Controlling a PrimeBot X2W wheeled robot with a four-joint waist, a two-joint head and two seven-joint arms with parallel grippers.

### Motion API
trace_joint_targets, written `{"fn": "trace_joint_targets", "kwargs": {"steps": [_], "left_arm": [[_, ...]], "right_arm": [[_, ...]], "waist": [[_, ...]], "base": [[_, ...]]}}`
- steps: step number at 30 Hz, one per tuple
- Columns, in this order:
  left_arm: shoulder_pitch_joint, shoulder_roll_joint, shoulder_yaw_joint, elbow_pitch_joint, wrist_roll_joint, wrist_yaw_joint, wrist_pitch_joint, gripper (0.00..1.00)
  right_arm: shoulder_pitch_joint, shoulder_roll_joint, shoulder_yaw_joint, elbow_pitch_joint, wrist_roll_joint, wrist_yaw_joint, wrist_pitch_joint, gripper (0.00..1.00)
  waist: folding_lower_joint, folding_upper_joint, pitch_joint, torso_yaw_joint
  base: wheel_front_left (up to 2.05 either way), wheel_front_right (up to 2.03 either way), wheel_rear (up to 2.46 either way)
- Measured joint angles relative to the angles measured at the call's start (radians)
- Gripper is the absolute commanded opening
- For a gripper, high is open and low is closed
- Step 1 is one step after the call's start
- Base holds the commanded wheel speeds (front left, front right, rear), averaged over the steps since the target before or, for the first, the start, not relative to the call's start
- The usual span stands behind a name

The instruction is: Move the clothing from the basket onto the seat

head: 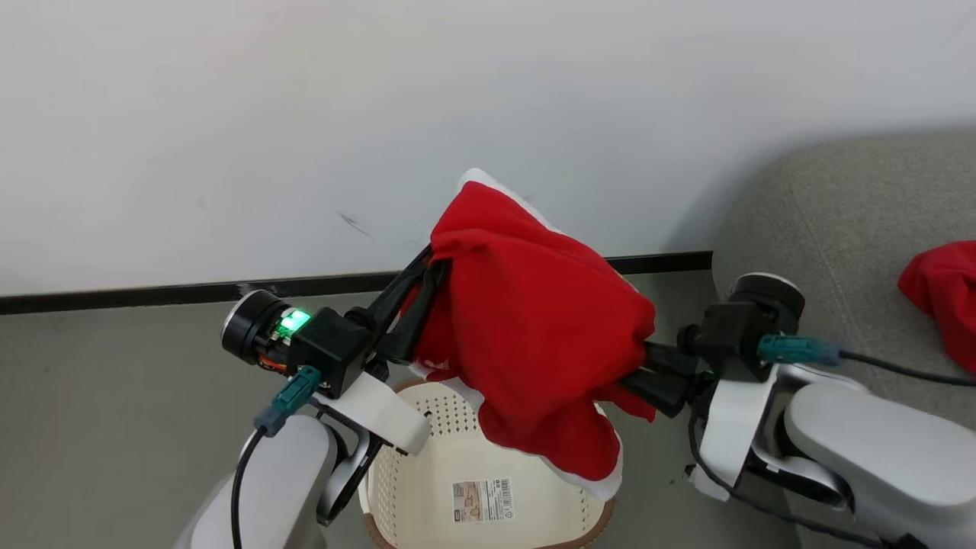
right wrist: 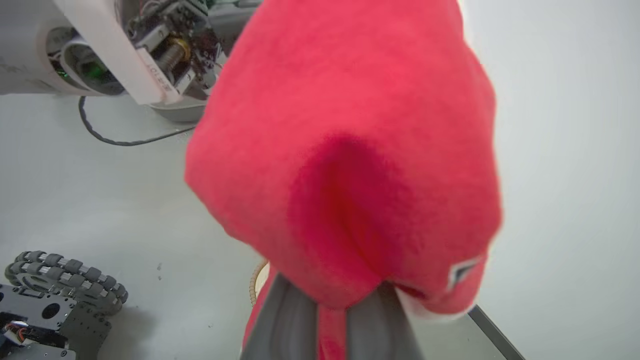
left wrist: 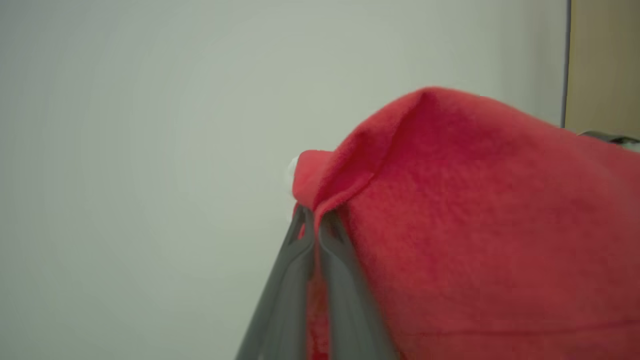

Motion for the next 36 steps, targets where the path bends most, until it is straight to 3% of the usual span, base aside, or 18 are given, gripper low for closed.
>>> {"fn": "trace_joint_targets", "kwargs": {"steps": [1, 2, 4, 12, 23, 36], "left_arm": [[0.003, 0.000, 0.003, 0.006, -0.006, 0.000, 0.003, 0.46], [0.007, -0.001, 0.006, 0.012, -0.013, 0.000, 0.004, 0.71], [0.016, -0.001, 0.009, 0.020, -0.022, 0.000, 0.004, 1.00], [0.020, -0.003, 0.020, 0.040, -0.047, 0.000, 0.004, 1.00], [0.025, -0.017, 0.003, 0.047, -0.059, -0.019, 0.003, 1.00], [0.036, -0.035, -0.057, 0.060, -0.064, -0.044, -0.005, 1.00]], "right_arm": [[0.000, -0.002, -0.020, -0.004, 0.008, 0.000, 0.000, 0.00], [0.001, -0.006, -0.041, -0.008, 0.014, 0.000, 0.000, 0.00], [0.004, -0.015, -0.079, -0.013, 0.016, 0.000, 0.000, 0.00], [0.039, -0.054, -0.189, -0.019, 0.016, 0.000, -0.003, 0.00], [0.177, -0.115, -0.423, -0.015, 0.034, 0.000, -0.004, 0.00], [0.416, -0.121, -0.730, 0.006, 0.017, 0.000, -0.004, 0.00]], "waist": [[0.0000, 0.0000, 0.002, -0.004], [0.0000, 0.0000, 0.003, -0.008], [0.0000, 0.0000, 0.006, -0.015], [0.0000, 0.0000, 0.016, -0.043], [0.0000, 0.0000, 0.024, -0.099], [0.0000, 0.0000, 0.023, -0.190]], "base": [[0.00, 0.00, 0.00], [0.00, 0.00, 0.00], [0.00, 0.00, 0.00], [0.00, 0.00, 0.00], [0.00, 0.00, 0.00], [0.00, 0.00, 0.00]]}}
